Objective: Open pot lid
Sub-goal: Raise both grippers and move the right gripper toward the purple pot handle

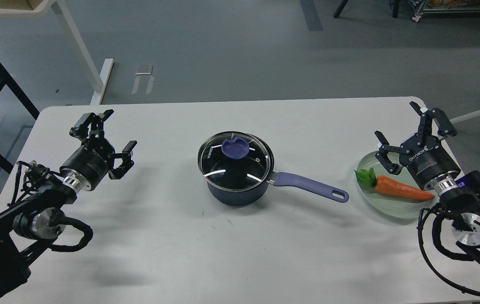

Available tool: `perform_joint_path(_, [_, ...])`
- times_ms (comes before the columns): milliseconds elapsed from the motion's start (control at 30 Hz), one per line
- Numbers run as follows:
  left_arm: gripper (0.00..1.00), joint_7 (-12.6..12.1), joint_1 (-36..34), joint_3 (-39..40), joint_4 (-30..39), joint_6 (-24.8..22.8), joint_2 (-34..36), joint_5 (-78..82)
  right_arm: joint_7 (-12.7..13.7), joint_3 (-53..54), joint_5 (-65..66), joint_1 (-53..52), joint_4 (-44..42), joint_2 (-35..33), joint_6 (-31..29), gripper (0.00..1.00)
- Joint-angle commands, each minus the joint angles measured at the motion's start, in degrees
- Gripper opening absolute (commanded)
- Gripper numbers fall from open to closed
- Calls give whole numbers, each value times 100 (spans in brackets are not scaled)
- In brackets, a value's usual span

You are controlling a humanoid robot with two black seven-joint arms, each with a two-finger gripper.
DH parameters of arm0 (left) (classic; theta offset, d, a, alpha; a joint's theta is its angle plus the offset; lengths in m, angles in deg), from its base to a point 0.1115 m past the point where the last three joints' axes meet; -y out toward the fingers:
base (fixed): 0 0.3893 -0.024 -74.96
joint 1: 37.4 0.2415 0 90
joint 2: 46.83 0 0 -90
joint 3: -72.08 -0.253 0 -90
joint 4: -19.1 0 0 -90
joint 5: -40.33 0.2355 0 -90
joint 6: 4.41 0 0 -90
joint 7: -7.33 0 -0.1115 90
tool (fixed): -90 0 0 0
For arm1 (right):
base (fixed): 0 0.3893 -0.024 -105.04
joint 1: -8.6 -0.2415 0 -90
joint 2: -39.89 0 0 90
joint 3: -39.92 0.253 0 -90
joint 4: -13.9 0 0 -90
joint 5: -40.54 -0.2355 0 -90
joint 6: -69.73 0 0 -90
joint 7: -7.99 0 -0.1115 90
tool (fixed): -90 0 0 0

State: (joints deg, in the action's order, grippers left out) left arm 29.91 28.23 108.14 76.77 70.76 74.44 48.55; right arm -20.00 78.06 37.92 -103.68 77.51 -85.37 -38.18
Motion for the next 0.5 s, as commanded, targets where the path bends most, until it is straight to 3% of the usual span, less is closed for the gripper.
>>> perform_joint_path(0, [99,2,2,41,-10,24,28,4,-1,26,7,3,2,-51,-2,100])
perform_joint_path(167, [99,-51,2,15,-10,24,185,48,-1,35,269,-102,54,-261,34,100])
perform_joint_path(467, [99,1,-349,-64,-177,-11,643,57,-1,-61,2254,-1182,994,-1675,51,100])
